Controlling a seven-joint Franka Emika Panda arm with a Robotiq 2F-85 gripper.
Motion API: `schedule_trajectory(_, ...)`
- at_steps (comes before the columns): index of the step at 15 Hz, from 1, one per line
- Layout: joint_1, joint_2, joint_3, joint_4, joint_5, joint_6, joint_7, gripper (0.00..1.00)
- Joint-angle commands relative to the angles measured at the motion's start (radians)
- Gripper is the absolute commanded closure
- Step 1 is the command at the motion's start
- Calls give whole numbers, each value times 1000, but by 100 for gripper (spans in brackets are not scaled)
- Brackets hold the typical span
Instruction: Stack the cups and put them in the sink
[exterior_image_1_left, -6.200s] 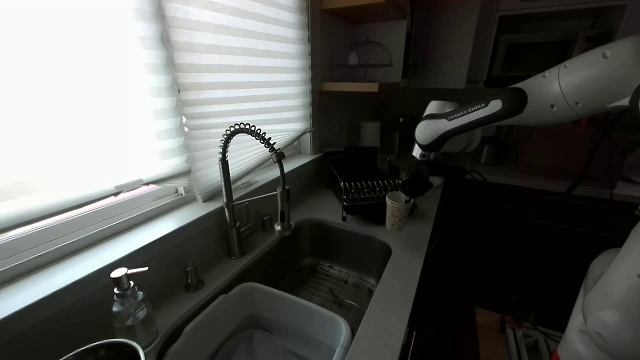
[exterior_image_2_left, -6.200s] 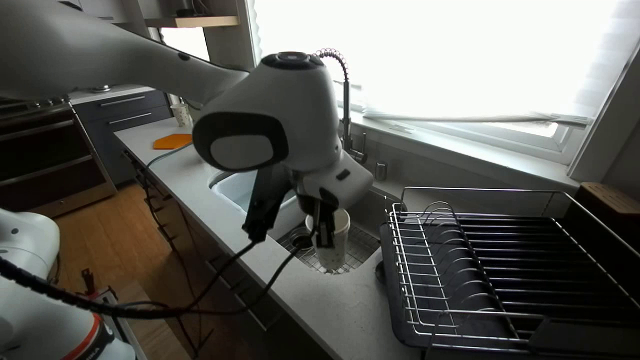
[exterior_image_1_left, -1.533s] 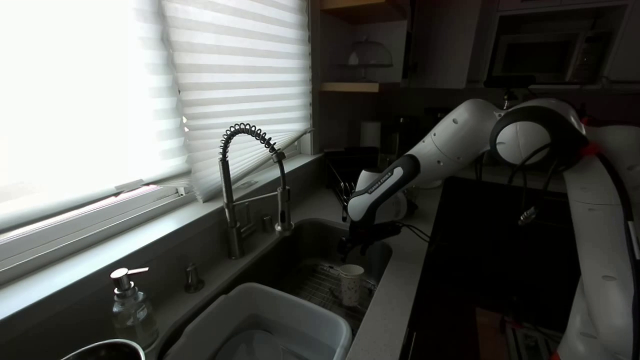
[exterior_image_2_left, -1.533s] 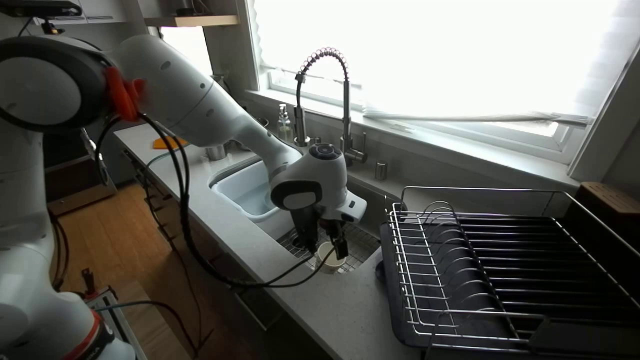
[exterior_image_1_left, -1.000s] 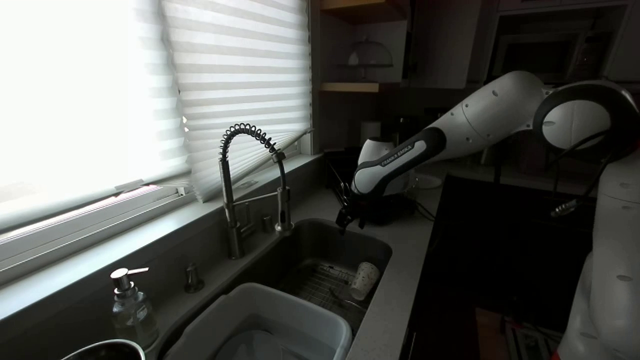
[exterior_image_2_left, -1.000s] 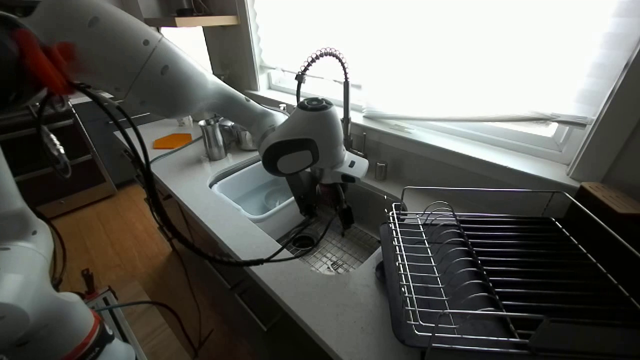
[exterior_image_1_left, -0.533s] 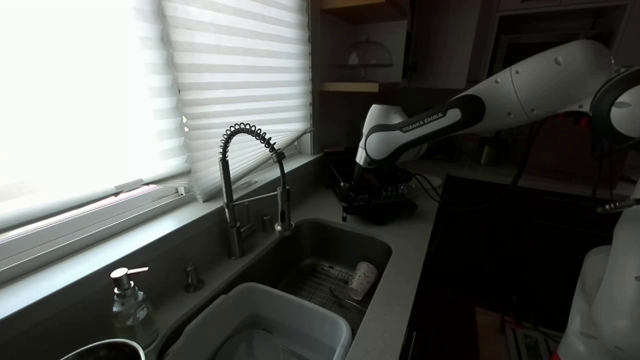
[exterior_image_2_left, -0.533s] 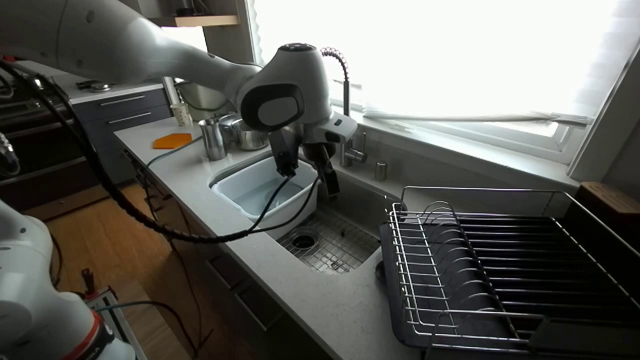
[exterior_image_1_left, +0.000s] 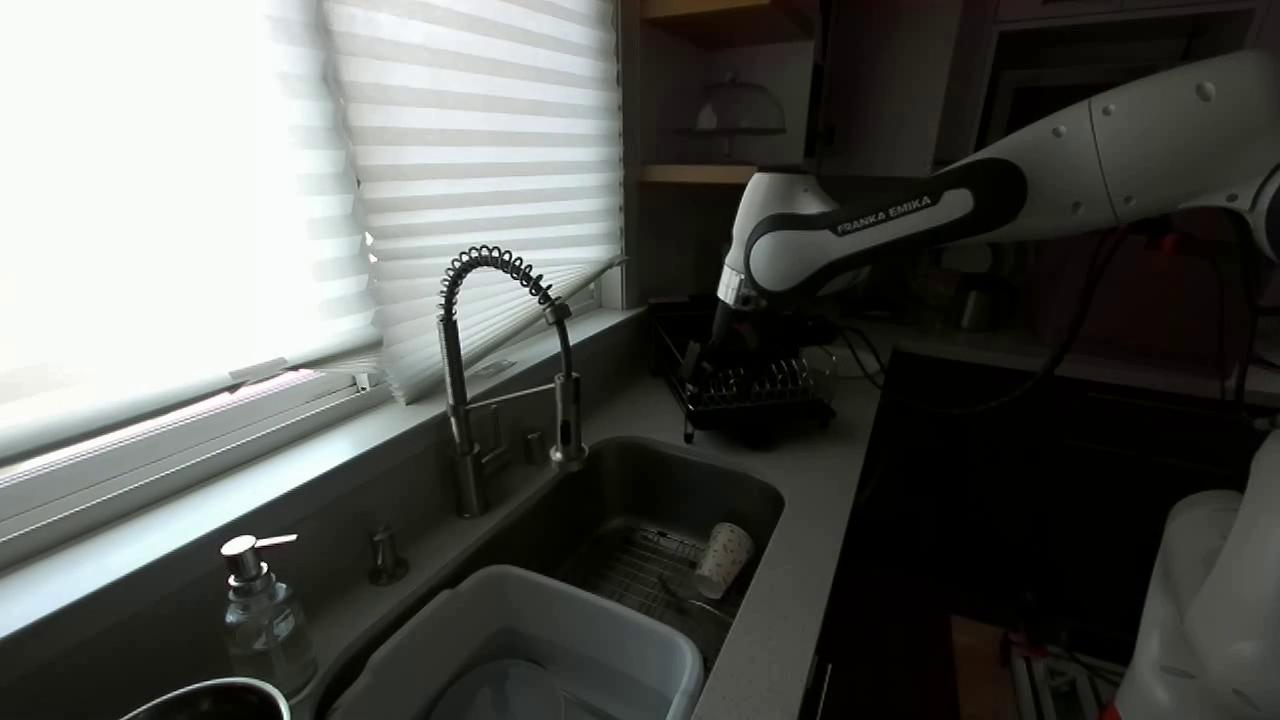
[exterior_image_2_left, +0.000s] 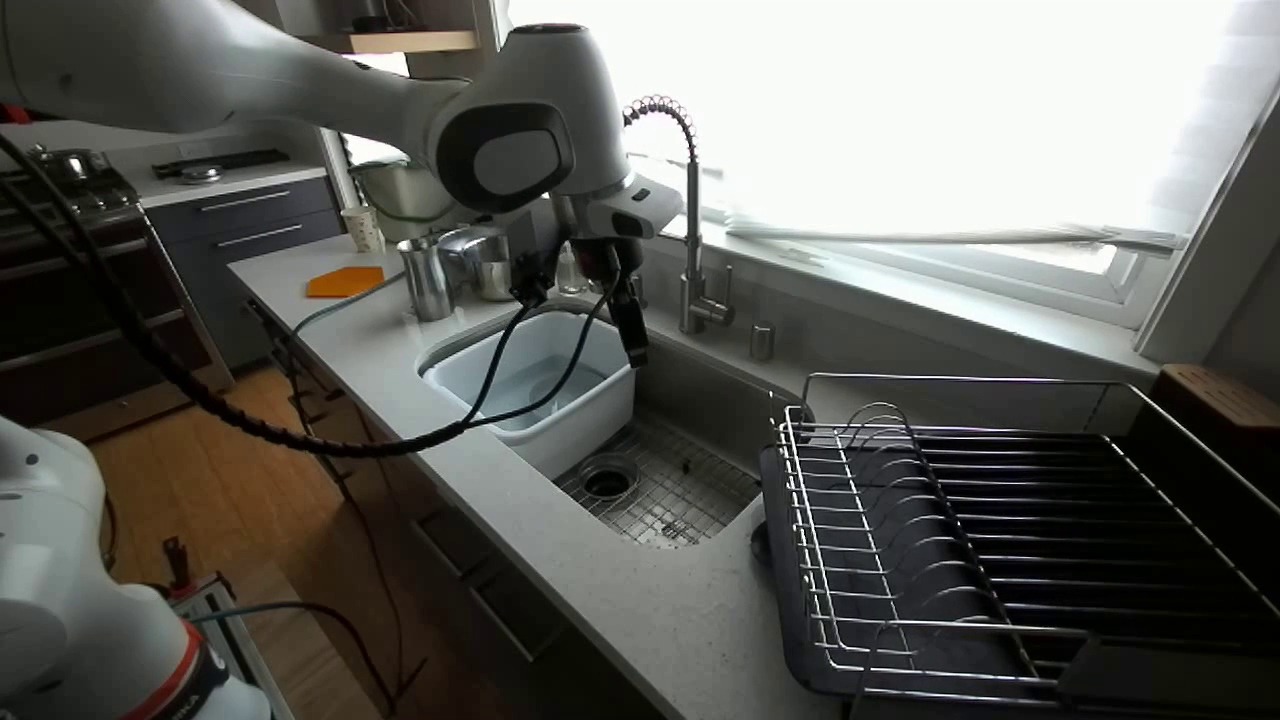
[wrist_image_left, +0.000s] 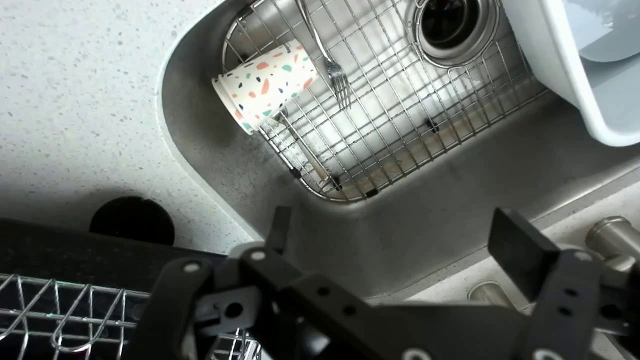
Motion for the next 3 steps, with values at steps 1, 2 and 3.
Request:
schedule_trajectory(1,6,-2,-4,-1,-1,-2,0,0)
schedule_trajectory(2,7,-2,-4,-2,-1,-2,0,0)
schedule_trajectory(3,7,-2,-4,-2,-1,-2,0,0)
